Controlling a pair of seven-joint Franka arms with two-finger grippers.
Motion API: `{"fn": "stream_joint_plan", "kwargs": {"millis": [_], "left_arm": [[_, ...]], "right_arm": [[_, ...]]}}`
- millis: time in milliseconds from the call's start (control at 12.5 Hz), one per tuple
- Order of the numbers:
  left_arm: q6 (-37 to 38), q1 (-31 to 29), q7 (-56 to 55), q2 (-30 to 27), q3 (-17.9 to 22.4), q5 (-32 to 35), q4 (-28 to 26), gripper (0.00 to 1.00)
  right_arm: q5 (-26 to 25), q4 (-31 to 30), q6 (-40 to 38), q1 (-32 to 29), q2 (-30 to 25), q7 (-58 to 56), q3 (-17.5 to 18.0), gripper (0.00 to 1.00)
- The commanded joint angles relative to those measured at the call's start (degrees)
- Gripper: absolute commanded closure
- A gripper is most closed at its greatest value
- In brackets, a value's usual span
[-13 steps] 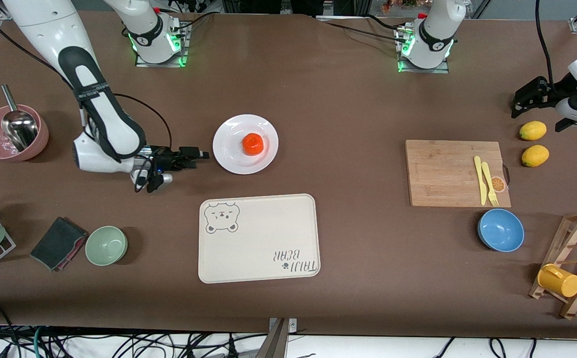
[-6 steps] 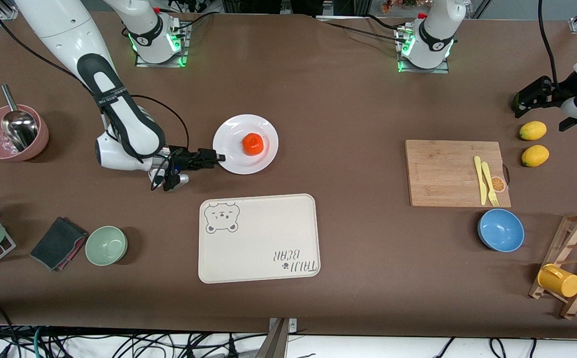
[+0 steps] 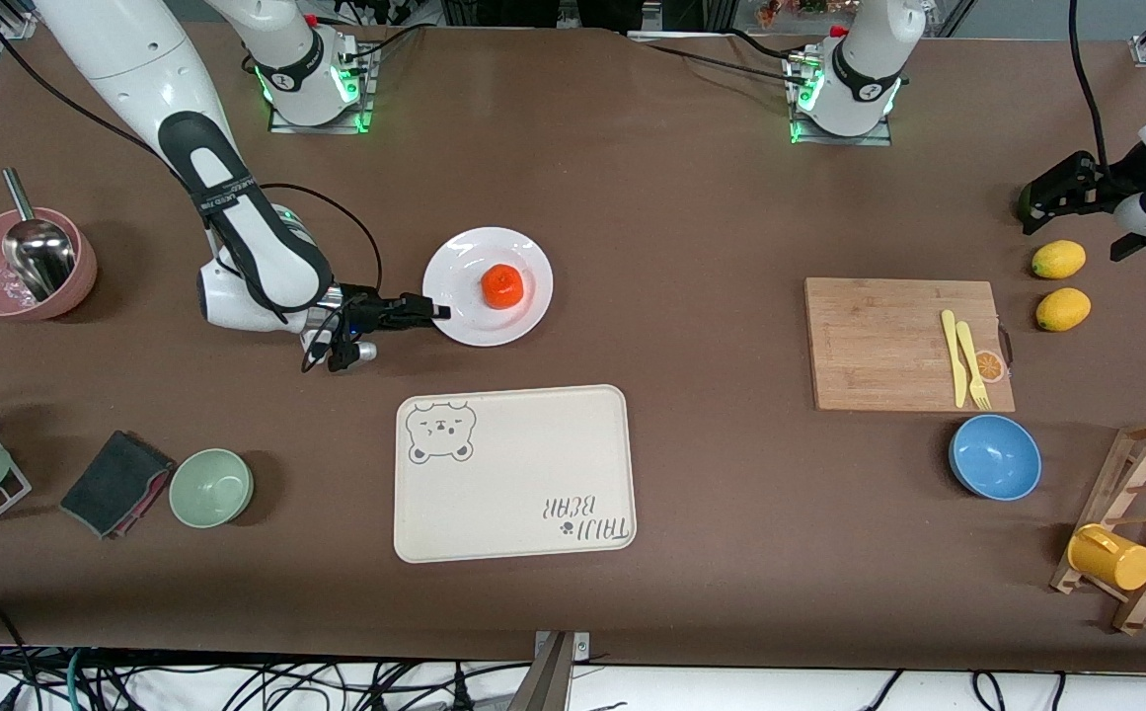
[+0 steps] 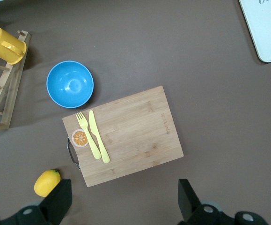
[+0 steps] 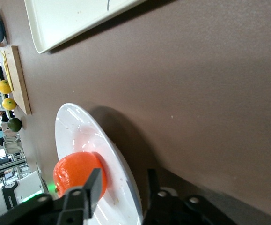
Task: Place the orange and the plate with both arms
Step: 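Slide the right gripper to the plate rim and grip it, then lift the plate with the right gripper and move it over the bear tray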
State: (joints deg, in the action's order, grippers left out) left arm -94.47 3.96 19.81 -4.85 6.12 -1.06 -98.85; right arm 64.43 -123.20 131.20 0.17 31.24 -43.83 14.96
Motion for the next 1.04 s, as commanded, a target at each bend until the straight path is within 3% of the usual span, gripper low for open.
{"fn": "stream_joint_plan", "kwargs": {"millis": [0,319,559,958], "left_arm": [[0.3,-0.1,0.3,-0.2,-0.2,1.8,0.2,0.00],[-0.1,-0.5,0.3,0.1,-0.2,1.8,0.1,0.00],[-0.3,-0.5,0.3,0.3,-0.2,1.8,0.0,0.00],[-1.4,-1.5,0.4,0.7,-0.2,1.8,-0.5,0.00]], "right_arm": [[1.5,-0.6,0.8,-0.1,-0.2,-0.8,0.5,0.66],[1.5,-0.8,0.8,-0.1,-0.1,-0.8,0.5,0.79],[1.5,-0.8,0.8,-0.1,0.0,-0.8,0.5,0.97],[1.5,-0.3,0.3,-0.3,-0.3,-0.8,0.5,1.00]]}}
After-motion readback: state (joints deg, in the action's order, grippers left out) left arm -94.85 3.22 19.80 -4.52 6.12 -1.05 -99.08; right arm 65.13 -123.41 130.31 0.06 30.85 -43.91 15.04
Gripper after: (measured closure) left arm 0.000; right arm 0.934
